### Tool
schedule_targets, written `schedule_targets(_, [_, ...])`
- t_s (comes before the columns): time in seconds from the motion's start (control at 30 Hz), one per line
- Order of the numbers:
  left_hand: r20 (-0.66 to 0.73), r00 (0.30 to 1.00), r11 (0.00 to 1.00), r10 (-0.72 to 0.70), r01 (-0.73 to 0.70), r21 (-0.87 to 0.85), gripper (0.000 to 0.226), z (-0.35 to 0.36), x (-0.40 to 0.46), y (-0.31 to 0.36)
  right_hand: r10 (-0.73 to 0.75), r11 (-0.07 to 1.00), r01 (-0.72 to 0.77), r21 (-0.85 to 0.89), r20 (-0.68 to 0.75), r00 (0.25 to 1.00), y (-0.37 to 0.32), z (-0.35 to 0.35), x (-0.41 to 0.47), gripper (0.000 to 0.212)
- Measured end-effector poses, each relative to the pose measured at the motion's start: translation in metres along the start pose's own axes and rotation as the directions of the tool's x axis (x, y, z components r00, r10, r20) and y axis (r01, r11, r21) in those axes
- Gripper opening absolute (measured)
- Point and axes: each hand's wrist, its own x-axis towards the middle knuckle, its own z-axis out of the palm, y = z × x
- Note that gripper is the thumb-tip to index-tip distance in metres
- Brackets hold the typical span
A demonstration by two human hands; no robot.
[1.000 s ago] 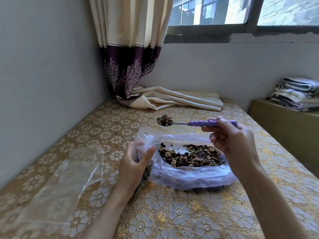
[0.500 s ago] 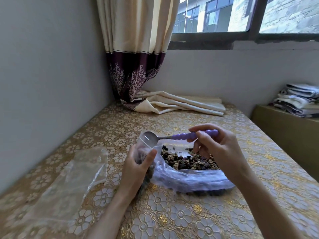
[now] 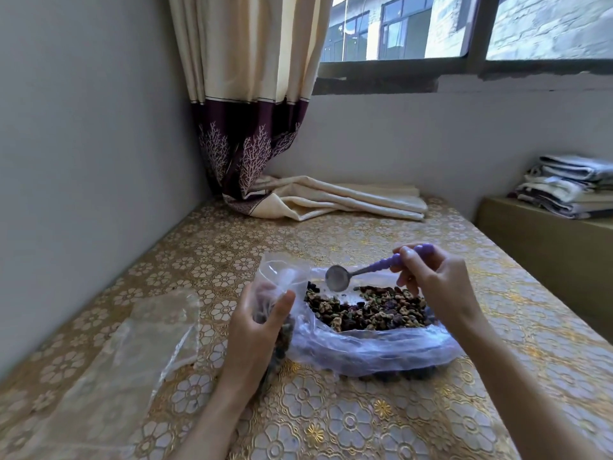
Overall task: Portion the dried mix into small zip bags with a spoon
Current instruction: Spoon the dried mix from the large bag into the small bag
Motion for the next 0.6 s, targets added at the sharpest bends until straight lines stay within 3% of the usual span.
schedule_targets(0.13, [-0.017,1.0,1.0,0.019,-0.019,0.001,0.08,0.0,0.003,-0.001,0.019,0.994,-0.019,-0.108,0.004,1.0,0.012,0.009,0.005,0.021])
schedule_targets(0.33, [-0.01,0.999,0.999,0.032,-0.032,-0.001,0.078,0.003,0.001,0.004,0.137,0.99,-0.139,0.036,0.06,0.989,0.013,0.009,-0.002,0.022])
schedule_targets(0.6, [0.005,1.0,1.0,-0.005,0.005,-0.022,0.079,0.002,0.0,0.004,0.264,0.958,-0.275,0.082,0.118,0.957,0.014,0.018,-0.005,0.029])
